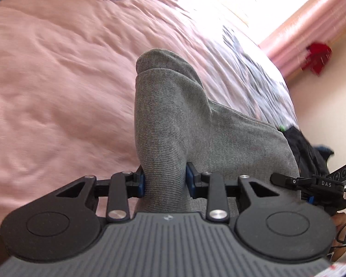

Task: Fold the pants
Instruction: 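Carry the bundle with both grippers onto the folded black clothes by the headboard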

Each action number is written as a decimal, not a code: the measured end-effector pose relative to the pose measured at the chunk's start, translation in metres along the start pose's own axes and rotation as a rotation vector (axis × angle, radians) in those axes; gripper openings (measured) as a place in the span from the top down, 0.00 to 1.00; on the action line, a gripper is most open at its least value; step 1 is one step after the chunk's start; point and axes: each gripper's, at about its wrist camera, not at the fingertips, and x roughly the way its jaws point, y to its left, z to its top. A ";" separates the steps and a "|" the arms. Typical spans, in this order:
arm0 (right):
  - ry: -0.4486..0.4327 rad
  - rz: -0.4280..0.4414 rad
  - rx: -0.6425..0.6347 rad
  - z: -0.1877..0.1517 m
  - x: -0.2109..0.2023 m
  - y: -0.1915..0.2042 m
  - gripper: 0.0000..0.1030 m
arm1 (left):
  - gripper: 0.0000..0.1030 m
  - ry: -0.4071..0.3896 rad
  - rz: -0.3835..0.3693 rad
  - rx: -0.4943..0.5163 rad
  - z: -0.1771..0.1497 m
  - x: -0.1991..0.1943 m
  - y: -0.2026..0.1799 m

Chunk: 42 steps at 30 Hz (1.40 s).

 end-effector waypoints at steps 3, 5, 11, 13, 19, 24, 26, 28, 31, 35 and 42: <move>0.071 0.042 -0.081 0.022 0.056 0.048 0.61 | 0.73 -0.081 0.042 -0.079 0.018 -0.038 0.043; 0.115 0.068 -0.140 0.034 0.101 0.085 0.61 | 0.73 -0.131 0.068 -0.124 0.033 -0.059 0.075; 0.205 0.115 -0.249 0.067 0.264 0.197 0.61 | 0.73 -0.255 0.127 -0.252 0.109 -0.111 0.204; 0.230 0.129 -0.267 0.079 0.325 0.234 0.61 | 0.73 -0.281 0.141 -0.275 0.143 -0.123 0.255; 0.302 0.172 -0.347 0.124 0.519 0.348 0.61 | 0.73 -0.353 0.201 -0.340 0.258 -0.151 0.406; 0.341 0.211 -0.426 0.166 0.650 0.428 0.61 | 0.73 -0.448 0.244 -0.370 0.351 -0.165 0.510; 0.361 0.219 -0.462 0.185 0.695 0.455 0.61 | 0.73 -0.490 0.243 -0.399 0.377 -0.166 0.542; 0.383 0.220 -0.501 0.204 0.737 0.477 0.61 | 0.73 -0.523 0.239 -0.435 0.399 -0.165 0.574; 0.406 0.220 -0.537 0.226 0.789 0.497 0.61 | 0.73 -0.559 0.235 -0.486 0.428 -0.154 0.610; 0.427 0.212 -0.544 0.252 0.846 0.502 0.61 | 0.73 -0.572 0.234 -0.535 0.456 -0.135 0.650; 0.430 0.205 -0.535 0.272 0.923 0.484 0.60 | 0.73 -0.559 0.263 -0.551 0.484 -0.095 0.698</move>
